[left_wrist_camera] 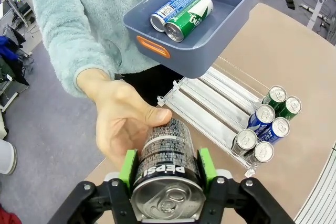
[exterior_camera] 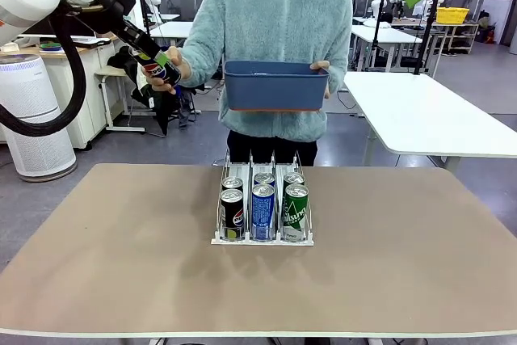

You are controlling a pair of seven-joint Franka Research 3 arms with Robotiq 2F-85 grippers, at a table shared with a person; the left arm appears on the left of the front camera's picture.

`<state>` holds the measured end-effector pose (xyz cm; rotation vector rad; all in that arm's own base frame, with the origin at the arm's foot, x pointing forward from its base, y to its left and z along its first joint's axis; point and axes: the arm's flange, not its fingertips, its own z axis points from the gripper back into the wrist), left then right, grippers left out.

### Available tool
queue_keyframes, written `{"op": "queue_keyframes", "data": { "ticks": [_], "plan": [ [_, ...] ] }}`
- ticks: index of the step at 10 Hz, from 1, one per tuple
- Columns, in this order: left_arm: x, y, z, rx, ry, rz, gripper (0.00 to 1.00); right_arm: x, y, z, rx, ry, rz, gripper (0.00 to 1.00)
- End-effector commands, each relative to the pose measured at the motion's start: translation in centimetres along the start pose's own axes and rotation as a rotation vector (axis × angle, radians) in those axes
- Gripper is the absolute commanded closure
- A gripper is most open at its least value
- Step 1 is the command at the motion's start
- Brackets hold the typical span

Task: Fill the beverage cans into the dispenser.
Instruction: Place the picked Pepsi coke in the line of the Automatic Can Dispenser with the same cans.

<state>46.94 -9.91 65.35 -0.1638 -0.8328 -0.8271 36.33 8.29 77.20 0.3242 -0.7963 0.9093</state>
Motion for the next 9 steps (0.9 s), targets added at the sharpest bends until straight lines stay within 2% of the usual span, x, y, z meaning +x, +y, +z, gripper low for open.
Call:
{"op": "queue_keyframes", "data": {
  "ticks": [1,9],
  "plan": [
    [0.0,0.07,0.14,0.0,-0.005,0.003,1.0,-0.1,0.08,0.02,0.001,0.0,-0.001,0.0],
    [0.0,0.07,0.14,0.0,-0.005,0.003,1.0,-0.1,0.08,0.02,0.001,0.0,-0.001,0.0]
  ]
}}
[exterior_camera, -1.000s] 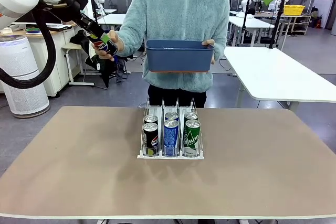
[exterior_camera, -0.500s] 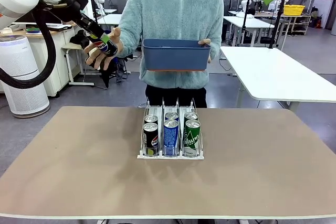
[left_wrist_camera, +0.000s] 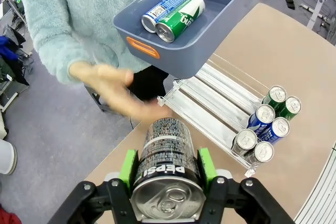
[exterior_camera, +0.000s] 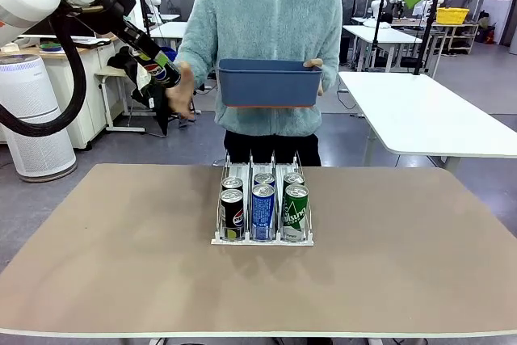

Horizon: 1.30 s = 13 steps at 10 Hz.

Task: Fill the beverage cans into the dispenser.
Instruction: Place the picked Pepsi coke in the line of the Automatic Can Dispenser with the same cans.

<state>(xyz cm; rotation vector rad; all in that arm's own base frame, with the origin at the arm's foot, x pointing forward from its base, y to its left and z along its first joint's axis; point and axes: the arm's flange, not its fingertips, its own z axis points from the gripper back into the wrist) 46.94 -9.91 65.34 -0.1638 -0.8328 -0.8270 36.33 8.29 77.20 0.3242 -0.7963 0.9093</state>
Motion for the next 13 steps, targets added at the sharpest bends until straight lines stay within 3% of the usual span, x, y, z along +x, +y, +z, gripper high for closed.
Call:
{"op": "queue_keyframes", "data": {
  "ticks": [1,4,5,6,8,13],
  "plan": [
    [0.0,0.1,0.1,0.0,-0.005,0.003,1.0,-0.1,0.1,0.0,0.001,0.0,-0.001,0.0],
    [0.0,0.1,0.1,0.0,-0.005,0.003,1.0,-0.1,0.1,0.0,0.001,0.0,-0.001,0.0],
    [0.0,0.0,0.0,0.0,0.0,0.0,0.42,-0.1,0.1,0.0,0.001,0.0,-0.001,0.0],
    [-0.1,-0.8,0.0,0.036,0.067,0.039,0.42,-0.1,0.1,0.0,0.001,0.0,-0.001,0.0],
    [0.2,-3.4,-1.0,0.085,0.106,0.104,0.42,-0.1,0.1,0.0,0.001,0.0,-0.001,0.0],
    [-2.1,-11.9,-4.2,-0.125,0.197,0.04,0.42,-0.1,0.1,0.0,0.001,0.0,-0.001,0.0]
  ]
}}
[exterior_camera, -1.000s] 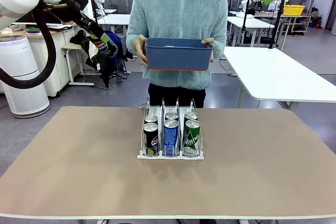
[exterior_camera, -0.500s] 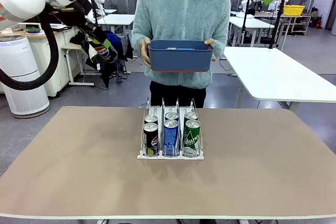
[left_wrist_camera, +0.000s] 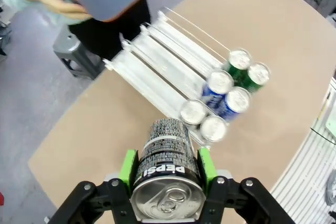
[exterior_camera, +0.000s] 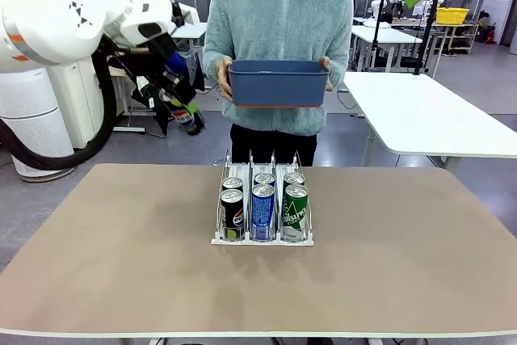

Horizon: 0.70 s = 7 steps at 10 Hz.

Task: Fill the beverage cans into the dispenser.
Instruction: Place the picked Pepsi coke in the line of the Automatic Can Dispenser with the same cans.

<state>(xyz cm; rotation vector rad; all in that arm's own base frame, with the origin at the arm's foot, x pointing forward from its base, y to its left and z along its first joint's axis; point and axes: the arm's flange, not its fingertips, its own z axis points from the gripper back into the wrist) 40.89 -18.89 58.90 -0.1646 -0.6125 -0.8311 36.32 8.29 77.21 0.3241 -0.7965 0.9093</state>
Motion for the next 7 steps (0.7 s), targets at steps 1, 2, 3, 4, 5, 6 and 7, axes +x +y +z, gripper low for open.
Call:
{"op": "queue_keyframes", "data": {
  "ticks": [1,2,3,4,5,6,7],
  "plan": [
    [-0.6,-1.5,-0.5,-0.11,0.017,-0.024,0.42,-0.1,0.1,0.0,0.001,0.001,-0.001,0.0],
    [-0.6,-2.3,-0.8,-0.138,0.015,-0.036,0.42,-0.1,0.1,0.0,0.001,0.001,-0.001,0.0],
    [-0.5,-2.6,-0.7,-0.16,0.0,-0.039,0.42,-0.1,0.1,0.0,0.001,0.001,-0.001,0.0],
    [-0.4,-1.6,-0.1,-0.198,-0.018,-0.063,0.42,-0.1,0.1,0.0,0.001,0.001,-0.001,0.0],
    [-0.3,-3.5,-1.6,-0.117,0.038,-0.026,0.42,-0.1,0.1,0.0,0.001,0.001,-0.001,0.0],
    [-0.3,-3.5,-1.6,-0.117,0.038,-0.026,0.42,-0.1,0.1,0.0,0.001,0.001,-0.001,0.0],
    [-0.3,-3.5,-1.6,-0.117,0.038,-0.026,0.42,-0.1,0.1,0.0,0.001,0.001,-0.001,0.0]
  ]
}}
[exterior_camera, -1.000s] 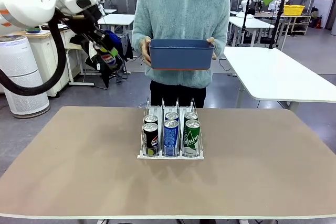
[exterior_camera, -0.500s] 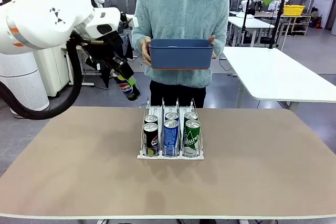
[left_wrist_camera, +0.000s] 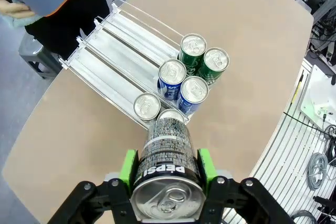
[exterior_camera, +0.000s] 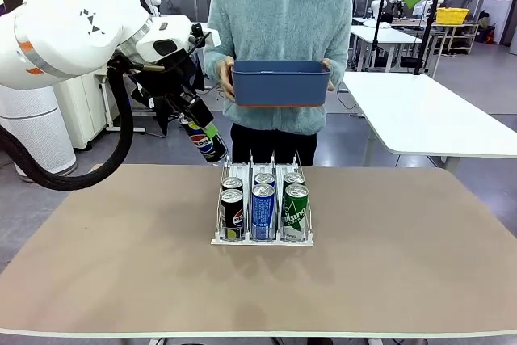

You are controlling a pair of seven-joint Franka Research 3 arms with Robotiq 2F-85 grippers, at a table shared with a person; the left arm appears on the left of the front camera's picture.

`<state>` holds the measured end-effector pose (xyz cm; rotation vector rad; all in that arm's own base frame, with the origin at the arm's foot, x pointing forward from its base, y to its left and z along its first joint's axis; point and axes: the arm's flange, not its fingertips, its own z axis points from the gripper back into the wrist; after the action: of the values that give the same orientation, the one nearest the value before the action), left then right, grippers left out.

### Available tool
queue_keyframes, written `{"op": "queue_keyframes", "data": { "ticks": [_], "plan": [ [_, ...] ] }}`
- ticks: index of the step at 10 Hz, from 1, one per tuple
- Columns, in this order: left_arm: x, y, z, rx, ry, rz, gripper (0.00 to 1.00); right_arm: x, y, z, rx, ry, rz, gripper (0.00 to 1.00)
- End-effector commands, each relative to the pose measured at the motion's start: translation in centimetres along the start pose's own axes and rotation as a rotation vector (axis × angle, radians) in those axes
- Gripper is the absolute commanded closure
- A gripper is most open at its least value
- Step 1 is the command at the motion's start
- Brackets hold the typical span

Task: Fill the beverage cans into the dispenser.
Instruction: Place the picked Pepsi coke in the line of the Automatic Can Dispenser with the same cans.

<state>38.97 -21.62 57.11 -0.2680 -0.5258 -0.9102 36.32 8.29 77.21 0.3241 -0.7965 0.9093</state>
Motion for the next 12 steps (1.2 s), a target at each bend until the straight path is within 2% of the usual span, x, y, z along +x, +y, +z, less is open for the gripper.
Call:
{"op": "queue_keyframes", "data": {
  "ticks": [1,3,5,9,10,11,12],
  "plan": [
    [0.0,0.1,0.1,-0.002,-0.004,-0.001,0.42,-0.1,0.1,0.0,0.001,0.0,-0.001,0.0],
    [0.1,-2.5,-1.4,0.093,0.026,0.098,0.42,-0.1,0.1,0.0,0.001,0.0,-0.001,0.0],
    [-0.1,-5.9,-3.0,0.142,0.027,0.128,0.42,-0.1,0.1,0.0,0.001,0.0,-0.001,0.0],
    [-3.0,-11.3,-6.6,0.141,0.013,0.059,0.42,-0.1,0.1,0.0,0.001,0.0,-0.001,0.0],
    [-4.0,-11.8,-8.1,0.115,0.041,0.053,0.42,-0.1,0.1,0.0,0.001,0.0,-0.001,0.0],
    [-5.1,-11.6,-9.3,0.148,0.076,0.017,0.42,-0.1,0.1,0.0,0.001,0.0,-0.001,0.0],
    [-4.9,-11.1,-10.3,0.146,0.049,0.019,0.42,-0.1,0.1,0.0,0.001,0.0,-0.001,0.0]
  ]
}}
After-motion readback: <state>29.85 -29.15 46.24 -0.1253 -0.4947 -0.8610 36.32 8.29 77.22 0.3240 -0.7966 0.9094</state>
